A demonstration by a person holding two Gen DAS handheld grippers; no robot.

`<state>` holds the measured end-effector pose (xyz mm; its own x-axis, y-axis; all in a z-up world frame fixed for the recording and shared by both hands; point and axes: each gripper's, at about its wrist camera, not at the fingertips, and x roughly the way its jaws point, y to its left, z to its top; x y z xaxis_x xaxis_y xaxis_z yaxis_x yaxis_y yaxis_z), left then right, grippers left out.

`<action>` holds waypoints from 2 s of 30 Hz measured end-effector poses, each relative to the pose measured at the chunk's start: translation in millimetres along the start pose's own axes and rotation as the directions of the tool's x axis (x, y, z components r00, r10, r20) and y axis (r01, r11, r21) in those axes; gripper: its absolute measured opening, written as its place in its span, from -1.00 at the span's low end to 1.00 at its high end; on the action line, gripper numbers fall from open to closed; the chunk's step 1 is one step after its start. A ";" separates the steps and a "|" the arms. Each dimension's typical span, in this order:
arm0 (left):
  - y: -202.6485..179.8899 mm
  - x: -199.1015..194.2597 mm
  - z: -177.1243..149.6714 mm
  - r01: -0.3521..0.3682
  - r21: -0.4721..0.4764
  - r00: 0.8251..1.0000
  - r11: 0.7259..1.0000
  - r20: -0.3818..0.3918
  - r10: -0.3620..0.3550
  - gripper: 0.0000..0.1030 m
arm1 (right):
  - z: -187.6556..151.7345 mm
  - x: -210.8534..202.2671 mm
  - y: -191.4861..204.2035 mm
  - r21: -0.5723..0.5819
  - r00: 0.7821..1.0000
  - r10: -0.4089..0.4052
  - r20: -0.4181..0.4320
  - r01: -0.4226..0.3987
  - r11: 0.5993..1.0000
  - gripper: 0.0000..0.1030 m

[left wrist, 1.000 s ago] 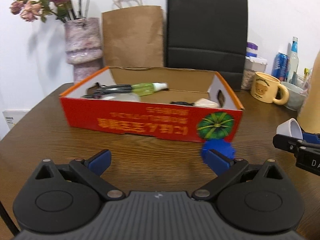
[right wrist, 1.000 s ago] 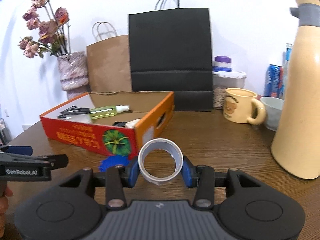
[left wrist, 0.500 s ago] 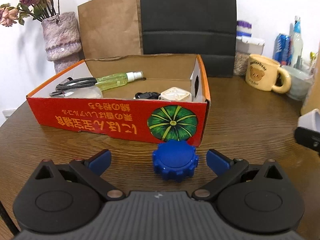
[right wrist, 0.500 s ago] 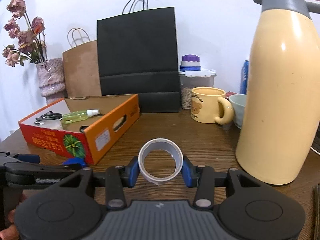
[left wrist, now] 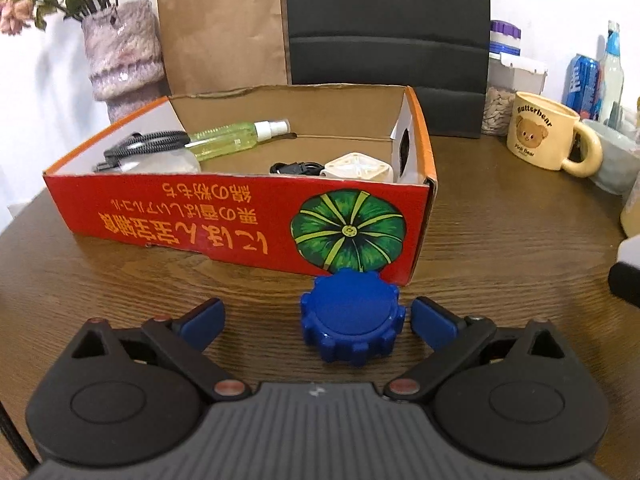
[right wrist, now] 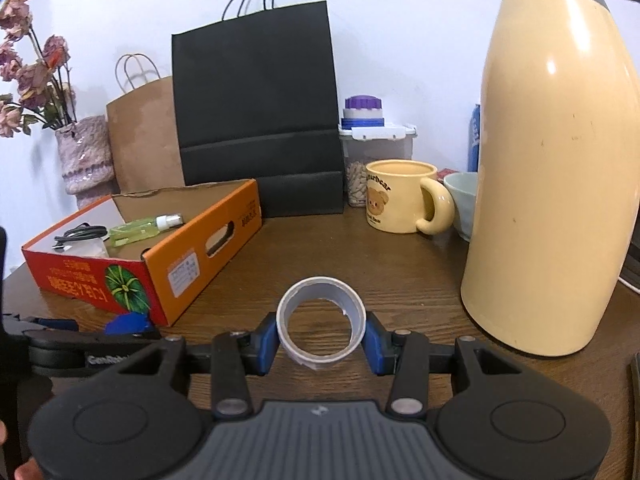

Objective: Organize rigid objects
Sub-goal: 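Grasp the clear tape roll with the right gripper while the left grasps the blue cap, then carry the tape roll and blue cap into the red box and release both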

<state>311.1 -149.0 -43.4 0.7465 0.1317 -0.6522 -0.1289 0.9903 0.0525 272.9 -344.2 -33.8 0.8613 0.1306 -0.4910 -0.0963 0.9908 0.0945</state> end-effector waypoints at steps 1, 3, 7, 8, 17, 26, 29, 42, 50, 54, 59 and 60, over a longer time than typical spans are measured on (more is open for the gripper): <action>1.6 -0.7 -0.5 0.014 -0.005 1.000 1.000 0.001 -0.014 0.80 | -0.4 0.7 -0.1 0.000 1.000 -0.001 -0.002 0.001 1.000 -0.18; 2.0 -2.6 -1.4 0.029 -0.005 1.000 1.000 0.008 -0.029 0.65 | -1.2 1.6 0.6 -0.002 1.000 -0.002 -0.006 0.002 1.000 -0.18; -0.6 -7.5 -2.4 0.054 0.011 0.998 0.998 0.032 -0.055 0.08 | -1.8 1.2 1.5 -0.007 1.000 0.003 -0.003 -0.003 1.000 -0.18; -0.5 -8.7 -2.8 0.054 0.014 0.998 0.998 0.035 -0.055 0.07 | -2.4 1.3 2.0 -0.009 1.000 0.005 -0.003 -0.005 1.000 -0.18; 16.6 -23.4 -5.2 0.061 -0.001 0.995 0.998 0.076 -0.061 0.07 | -4.9 1.1 4.0 -0.025 1.000 0.025 -0.005 -0.025 0.999 -0.18; 62.0 -50.1 -12.6 0.049 -0.026 0.991 0.998 0.126 -0.045 0.07 | -7.0 -4.0 11.2 -0.058 1.000 0.027 0.016 -0.026 0.998 -0.18; 79.4 -52.8 -14.1 0.034 -0.052 0.992 0.998 0.122 -0.027 0.07 | -8.0 -7.7 16.8 -0.077 0.999 0.028 0.028 -0.026 0.997 -0.18; 130.6 -66.2 -9.3 0.031 -0.110 0.988 0.993 0.153 -0.013 0.07 | -14.5 -27.0 69.4 -0.111 0.995 0.074 0.069 -0.066 0.992 -0.17; 144.0 -76.4 -0.1 0.068 -0.118 0.980 0.991 0.193 -0.044 0.07 | -11.5 -30.7 111.4 -0.090 0.990 0.100 0.101 -0.091 0.992 -0.17; 151.7 -78.8 5.3 0.071 -0.127 0.977 0.989 0.211 -0.043 0.07 | -8.9 -27.9 130.0 -0.087 0.989 0.103 0.109 -0.094 0.992 -0.17; 159.6 -78.1 11.2 0.071 -0.138 0.974 0.988 0.221 -0.039 0.07 | -2.8 -25.9 150.7 -0.080 0.986 0.111 0.127 -0.101 0.992 -0.17; 160.9 -78.2 12.8 0.073 -0.140 0.974 0.987 0.225 -0.040 0.07 | -1.3 -25.4 154.2 -0.080 0.985 0.112 0.132 -0.102 0.992 -0.17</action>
<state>240.3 0.5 25.7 0.8787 0.0990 -0.4670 -0.1646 0.9811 -0.1017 235.5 -194.7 -7.9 0.9033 0.2349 -0.3591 -0.2231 0.9719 0.0745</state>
